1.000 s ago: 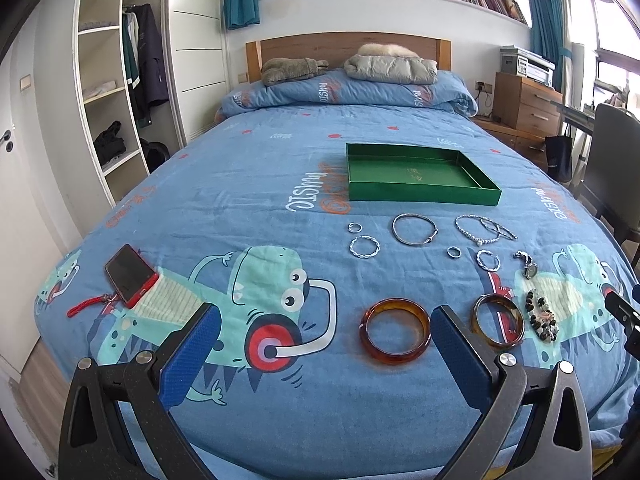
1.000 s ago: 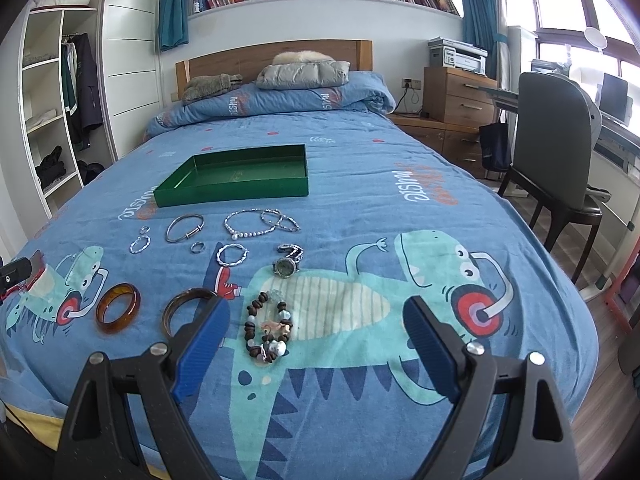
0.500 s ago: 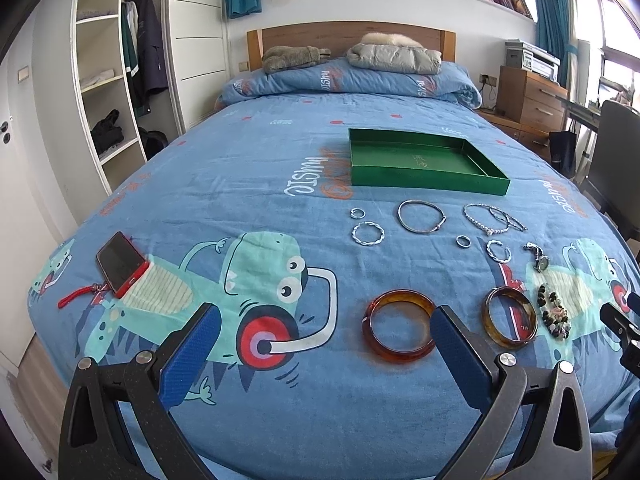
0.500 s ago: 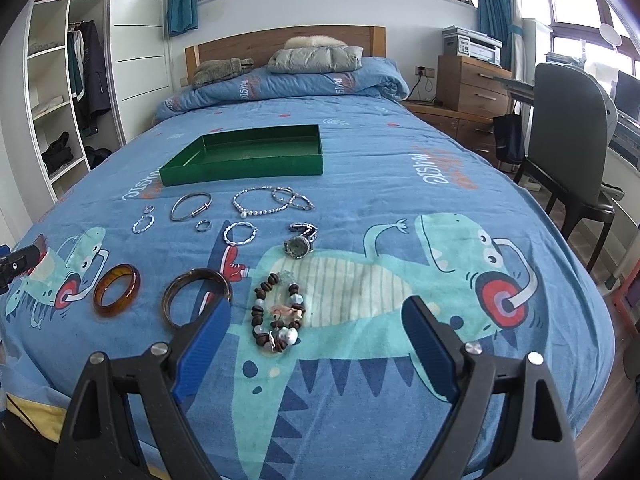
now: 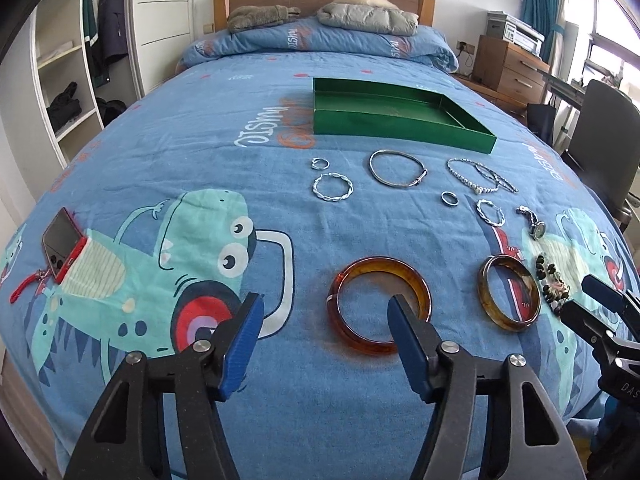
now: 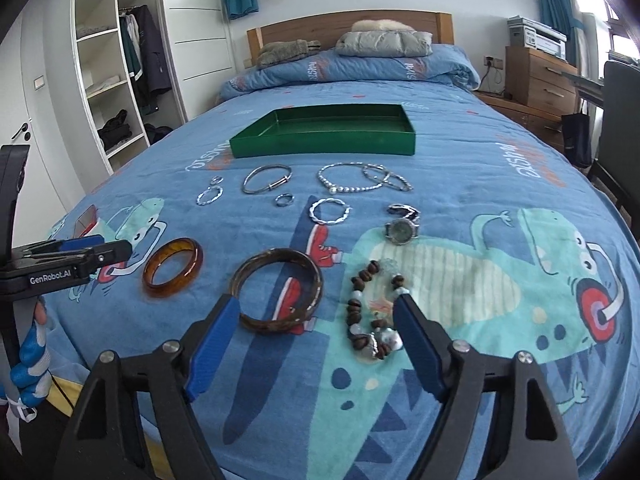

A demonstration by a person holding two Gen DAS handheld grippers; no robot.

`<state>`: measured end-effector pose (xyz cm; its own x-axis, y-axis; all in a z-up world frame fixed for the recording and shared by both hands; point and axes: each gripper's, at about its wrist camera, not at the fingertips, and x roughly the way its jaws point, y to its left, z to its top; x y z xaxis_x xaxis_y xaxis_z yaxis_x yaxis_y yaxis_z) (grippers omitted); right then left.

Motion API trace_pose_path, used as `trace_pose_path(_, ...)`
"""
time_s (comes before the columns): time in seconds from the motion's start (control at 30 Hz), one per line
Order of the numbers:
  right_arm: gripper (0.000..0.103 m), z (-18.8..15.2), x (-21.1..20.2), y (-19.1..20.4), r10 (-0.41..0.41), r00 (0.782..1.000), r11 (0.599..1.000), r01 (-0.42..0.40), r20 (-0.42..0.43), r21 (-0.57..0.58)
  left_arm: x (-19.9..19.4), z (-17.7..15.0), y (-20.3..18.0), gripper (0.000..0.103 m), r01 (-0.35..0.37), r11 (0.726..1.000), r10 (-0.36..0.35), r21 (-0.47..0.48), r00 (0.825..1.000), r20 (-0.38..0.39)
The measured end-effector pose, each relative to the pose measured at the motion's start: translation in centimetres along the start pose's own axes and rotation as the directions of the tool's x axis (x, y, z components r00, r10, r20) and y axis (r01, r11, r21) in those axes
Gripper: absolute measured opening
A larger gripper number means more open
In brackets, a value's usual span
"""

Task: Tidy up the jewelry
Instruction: 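Grasp the amber bangle with the left tool while the right tool grasps the dark brown bangle, then carry both bangles into the green tray and open both tools to release them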

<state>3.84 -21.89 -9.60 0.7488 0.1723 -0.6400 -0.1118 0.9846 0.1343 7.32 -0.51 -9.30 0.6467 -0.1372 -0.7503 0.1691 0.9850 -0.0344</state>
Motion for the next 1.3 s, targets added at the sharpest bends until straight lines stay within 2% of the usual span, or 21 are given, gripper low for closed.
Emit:
trace_pose_path(0.03, 0.066, 0.3, 0.5, 0.0, 0.008, 1.000, 1.000, -0.008, -0.007, -0.006, 0.4, 0.0, 0.0, 0.060, 0.004, 1.000, -0.004, -0.001, 1.000, -0.008)
trace_pose_path(0.1, 0.052, 1.0, 1.5, -0.1, 0.025, 1.000, 1.000, -0.025, -0.013, -0.008, 1.2, 0.2, 0.1, 0.057, 0.014, 1.000, -0.014, -0.007, 1.000, -0.023)
trace_pose_path(0.2, 0.041, 1.8, 3.1, -0.4, 0.052, 0.998, 0.998, -0.053, -0.030, -0.016, 2.4, 0.4, 0.2, 0.053, 0.023, 1.000, -0.023, -0.019, 0.999, -0.044)
trace_pose_path(0.4, 0.035, 1.7, 6.2, -0.2, 0.067, 0.993, 0.995, -0.073, -0.096, -0.067, 5.0, 0.2, 0.1, 0.033, 0.062, 0.998, -0.063, -0.015, 0.993, -0.102)
trace_pose_path(0.43, 0.033, 1.5, 6.6, -0.2, 0.064, 0.992, 0.995, -0.073, -0.109, -0.073, 5.4, 0.1, 0.0, 0.033, 0.063, 0.998, -0.064, -0.011, 0.992, -0.110)
trace_pose_path(0.57, 0.028, 0.9, 7.5, 0.0, 0.042, 0.991, 0.990, -0.058, -0.125, -0.126, 5.9, 0.0, -0.7, 0.032, 0.047, 0.999, -0.045, 0.022, 0.994, -0.100)
trace_pose_path(0.63, 0.023, 0.9, 7.9, 0.4, 0.024, 0.992, 0.985, -0.045, -0.124, -0.168, 6.1, 0.2, -0.9, 0.023, 0.042, 0.999, -0.039, 0.030, 0.995, -0.094)
trace_pose_path(0.7, 0.012, 1.0, 8.2, 0.5, 0.014, 0.993, 0.981, -0.036, -0.120, -0.188, 6.2, 0.3, -1.1, 0.014, 0.031, 0.999, -0.027, 0.044, 0.996, -0.085)
trace_pose_path(0.77, 0.011, 1.1, 8.1, 0.6, 0.008, 0.993, 0.980, -0.030, -0.114, -0.197, 6.2, 0.6, -1.3, 0.012, 0.015, 0.998, -0.011, 0.054, 0.997, -0.073)
trace_pose_path(0.9, 0.009, 1.8, 7.1, 0.8, 0.004, 0.997, 0.979, -0.019, -0.071, -0.203, 5.0, 1.2, -1.4, 0.011, -0.005, 0.998, 0.007, 0.062, 1.000, -0.029)
trace_pose_path(1.03, 0.008, 3.6, 5.1, 1.2, 0.009, 1.000, 0.982, -0.008, 0.008, -0.190, 3.0, 3.1, -0.9, 0.010, -0.032, 0.997, 0.030, 0.070, 0.999, 0.039)
trace_pose_path(1.17, 0.008, 7.1, 3.6, 1.3, 0.011, 0.996, 0.984, 0.005, 0.087, -0.179, 1.3, 6.2, -0.4, 0.010, -0.042, 0.996, 0.034, 0.079, 0.994, 0.108)
trace_pose_path(1.3, 0.008, 11.9, 3.6, 0.2, -0.009, 0.987, 0.990, 0.031, 0.162, -0.137, 0.8, 10.9, -0.4, 0.010, -0.042, 0.996, 0.027, 0.083, 0.985, 0.170)
